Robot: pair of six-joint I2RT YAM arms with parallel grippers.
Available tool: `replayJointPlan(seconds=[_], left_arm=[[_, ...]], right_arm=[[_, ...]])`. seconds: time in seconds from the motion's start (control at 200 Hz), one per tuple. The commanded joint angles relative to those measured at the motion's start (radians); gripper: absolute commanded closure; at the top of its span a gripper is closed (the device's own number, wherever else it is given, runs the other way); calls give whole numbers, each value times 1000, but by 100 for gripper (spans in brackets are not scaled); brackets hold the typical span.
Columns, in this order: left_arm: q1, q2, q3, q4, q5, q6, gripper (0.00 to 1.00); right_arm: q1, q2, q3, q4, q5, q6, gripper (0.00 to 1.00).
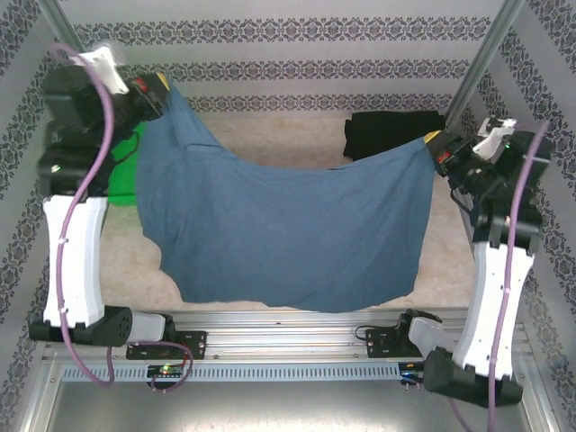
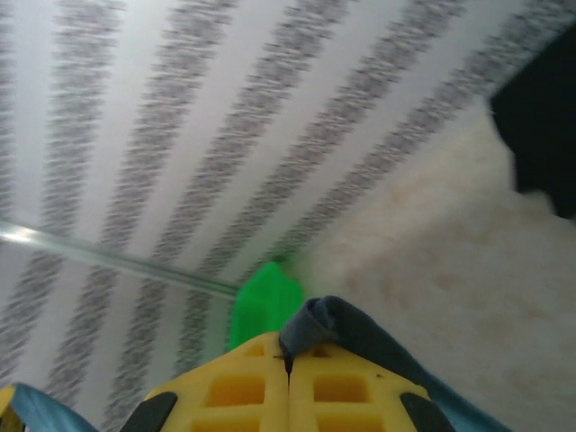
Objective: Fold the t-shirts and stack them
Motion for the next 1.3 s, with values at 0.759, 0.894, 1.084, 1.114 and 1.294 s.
replayJointPlan(seconds=[0.759, 0.894, 1.084, 1.114, 1.294], left_arm=[[17, 743, 39, 249, -13, 129, 100], [17, 722, 34, 260, 11, 90, 100], [17, 577, -118, 313, 95, -28, 100], [17, 545, -165, 329, 109, -51, 100], [18, 338, -461, 406, 183, -202, 100]], right_arm=[[70, 1084, 335, 174, 228, -323, 100], [62, 1093, 355, 161, 239, -334, 100], [48, 991, 241, 177, 223, -351, 100], [48, 972, 213, 180, 224, -356, 100], [34, 857, 42, 185, 217, -372, 100]])
